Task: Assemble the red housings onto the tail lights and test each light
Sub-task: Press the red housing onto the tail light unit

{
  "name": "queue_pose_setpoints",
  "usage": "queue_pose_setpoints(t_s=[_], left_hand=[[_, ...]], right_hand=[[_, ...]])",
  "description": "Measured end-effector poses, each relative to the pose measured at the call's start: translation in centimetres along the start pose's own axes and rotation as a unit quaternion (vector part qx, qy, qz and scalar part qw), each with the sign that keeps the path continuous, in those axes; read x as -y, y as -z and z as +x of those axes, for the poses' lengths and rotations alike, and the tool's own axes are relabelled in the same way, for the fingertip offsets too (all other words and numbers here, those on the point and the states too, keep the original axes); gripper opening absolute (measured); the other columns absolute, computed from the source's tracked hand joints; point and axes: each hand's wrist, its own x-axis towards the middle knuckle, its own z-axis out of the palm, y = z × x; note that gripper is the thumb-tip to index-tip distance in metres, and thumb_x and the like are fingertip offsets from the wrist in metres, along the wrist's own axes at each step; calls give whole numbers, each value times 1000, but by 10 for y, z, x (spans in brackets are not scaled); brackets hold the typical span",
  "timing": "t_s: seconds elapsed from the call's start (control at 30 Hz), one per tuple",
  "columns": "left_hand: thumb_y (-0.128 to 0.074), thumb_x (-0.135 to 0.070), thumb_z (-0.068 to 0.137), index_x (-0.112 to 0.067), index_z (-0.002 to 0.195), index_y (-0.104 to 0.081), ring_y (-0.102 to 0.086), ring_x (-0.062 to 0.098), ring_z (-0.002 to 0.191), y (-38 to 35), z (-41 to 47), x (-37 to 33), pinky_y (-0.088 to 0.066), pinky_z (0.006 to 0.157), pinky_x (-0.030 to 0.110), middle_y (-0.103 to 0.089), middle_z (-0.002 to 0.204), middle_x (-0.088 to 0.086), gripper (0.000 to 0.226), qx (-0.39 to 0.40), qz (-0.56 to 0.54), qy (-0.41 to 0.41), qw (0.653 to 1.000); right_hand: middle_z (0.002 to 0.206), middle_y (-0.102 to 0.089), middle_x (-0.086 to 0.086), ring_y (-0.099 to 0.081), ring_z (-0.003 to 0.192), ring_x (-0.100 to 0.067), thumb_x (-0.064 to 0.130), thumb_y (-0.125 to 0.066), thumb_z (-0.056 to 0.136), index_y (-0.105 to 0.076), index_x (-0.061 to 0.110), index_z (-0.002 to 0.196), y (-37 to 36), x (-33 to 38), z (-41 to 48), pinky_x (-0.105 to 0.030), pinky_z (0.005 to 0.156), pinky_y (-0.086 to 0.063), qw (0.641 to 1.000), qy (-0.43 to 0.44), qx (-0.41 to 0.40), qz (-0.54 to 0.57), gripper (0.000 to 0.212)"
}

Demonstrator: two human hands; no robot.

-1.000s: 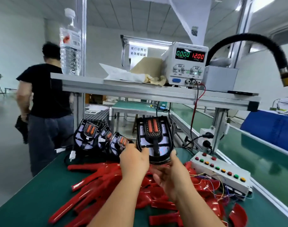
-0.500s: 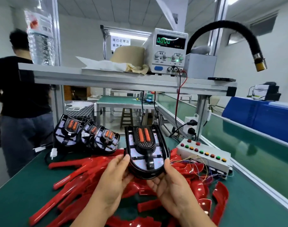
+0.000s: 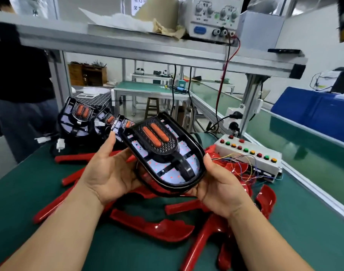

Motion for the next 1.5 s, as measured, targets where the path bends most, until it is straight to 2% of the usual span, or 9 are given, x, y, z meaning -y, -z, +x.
queue_pose_setpoints(t_s=[0.3,0.53,0.7,0.83,0.9,1.0,1.13,1.37,1.5], left_hand=[[-51,-63,79,-15,124,-67,-55,33,120,11,-7,-15,-38,107,52,-62,130,14,68,33,76,-43,996],[-57,-34,81,-12,85,-81,-74,27,88,6,-3,-11,-61,65,39,-75,101,14,33,-21,52,-57,997],[-44,-31,101,-12,79,-81,-75,24,85,10,6,-19,-62,65,40,-76,96,12,47,-104,-83,-169,977],[-46,-37,102,-14,95,-71,-75,22,79,14,7,-23,-62,60,38,-77,91,9,34,-181,-117,-208,954],[-47,-38,101,-16,101,-70,-74,22,89,15,7,-23,-61,74,40,-76,103,8,32,-203,-123,-213,948],[-48,-39,101,-15,113,-68,-68,26,107,14,7,-22,-50,100,47,-70,119,10,33,-207,-146,-217,943],[-48,-41,101,-17,111,-69,-70,25,104,12,6,-20,-51,98,46,-72,116,8,34,-193,-159,-225,942],[-49,-38,98,-14,116,-67,-72,24,99,-1,6,-5,-61,73,38,-75,107,8,35,-137,-104,-232,957],[-53,-33,92,-7,125,-63,-70,26,102,-14,8,10,-60,75,34,-73,112,13,43,-109,-52,-245,962]], right_hand=[[113,-72,-6,-69,100,-21,43,-50,86,-73,21,113,-5,0,-4,-41,90,-54,999,-8,41,-5,42],[109,-72,-15,-68,104,-27,58,-55,86,-75,14,105,-15,-2,-2,-42,90,-54,993,15,-67,-96,52],[66,-66,-9,-54,56,-13,80,-37,69,-64,4,71,-5,15,-9,-29,62,-45,790,86,-250,-553,80],[68,-64,2,-57,62,0,57,-73,74,-70,19,70,-15,25,-22,-21,62,-47,836,52,33,-545,39],[96,-65,9,-59,88,4,52,-80,69,-72,30,90,-25,24,-26,-14,77,-46,783,-45,192,-590,32],[120,-47,25,-41,110,14,52,-78,72,-61,42,107,-27,14,-28,-2,84,-30,704,-88,229,-667,40],[105,-56,23,-51,100,10,38,-75,81,-67,33,95,-29,16,-26,-10,88,-39,734,-64,190,-649,17],[74,-66,-18,-62,65,-19,37,-76,79,-66,13,85,-10,35,-29,-21,58,-51,980,49,33,-188,26],[69,-66,-10,-62,56,-16,29,-57,82,-61,9,88,-17,22,-12,-20,53,-51,984,114,-131,-28,22]])
